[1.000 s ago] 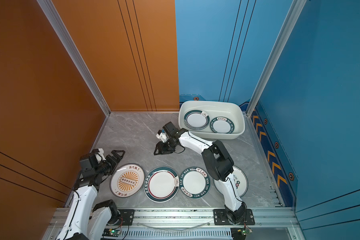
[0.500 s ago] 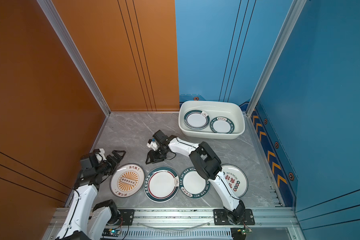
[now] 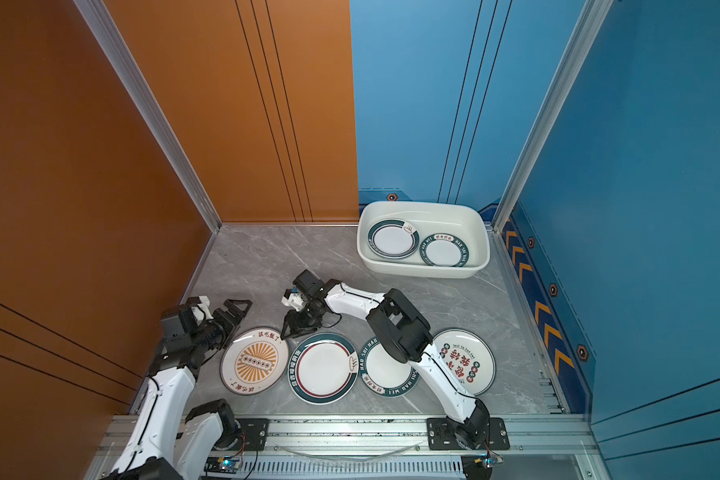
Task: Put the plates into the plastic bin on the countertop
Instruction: 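Grip the orange-sunburst plate's edge with the right gripper and tilt it up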
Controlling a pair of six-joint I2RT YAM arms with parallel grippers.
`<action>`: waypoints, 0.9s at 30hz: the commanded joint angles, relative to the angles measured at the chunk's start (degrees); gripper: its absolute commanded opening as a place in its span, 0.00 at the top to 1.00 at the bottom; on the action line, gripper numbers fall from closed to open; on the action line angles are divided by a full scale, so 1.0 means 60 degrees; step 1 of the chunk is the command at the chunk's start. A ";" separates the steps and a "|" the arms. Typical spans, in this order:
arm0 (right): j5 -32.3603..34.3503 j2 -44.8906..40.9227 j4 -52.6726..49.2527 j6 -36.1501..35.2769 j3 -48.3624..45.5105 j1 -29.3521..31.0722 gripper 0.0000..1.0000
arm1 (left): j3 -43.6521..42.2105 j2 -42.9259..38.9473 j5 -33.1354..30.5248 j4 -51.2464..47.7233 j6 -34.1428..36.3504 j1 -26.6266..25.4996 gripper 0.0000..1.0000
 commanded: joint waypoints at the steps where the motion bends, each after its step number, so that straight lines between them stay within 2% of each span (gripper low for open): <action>1: -0.0007 0.0397 0.0118 0.0212 0.0183 0.0223 0.55 | 0.0127 0.0045 0.0281 0.0219 -0.0041 0.0018 0.02; 7: 0.0056 0.0637 0.0161 0.0396 0.0340 0.0380 0.63 | 0.0127 0.0075 0.0285 0.0222 -0.0011 0.0033 0.02; 16: 0.0111 0.0880 -0.0040 0.0396 0.0630 0.0474 0.83 | 0.0131 0.0071 0.0296 0.0217 0.0006 0.0033 0.02; 27: 0.0070 0.0735 -0.0069 0.0465 0.0860 0.0297 1.00 | 0.0127 0.0122 0.0315 0.0540 0.0004 0.0048 0.02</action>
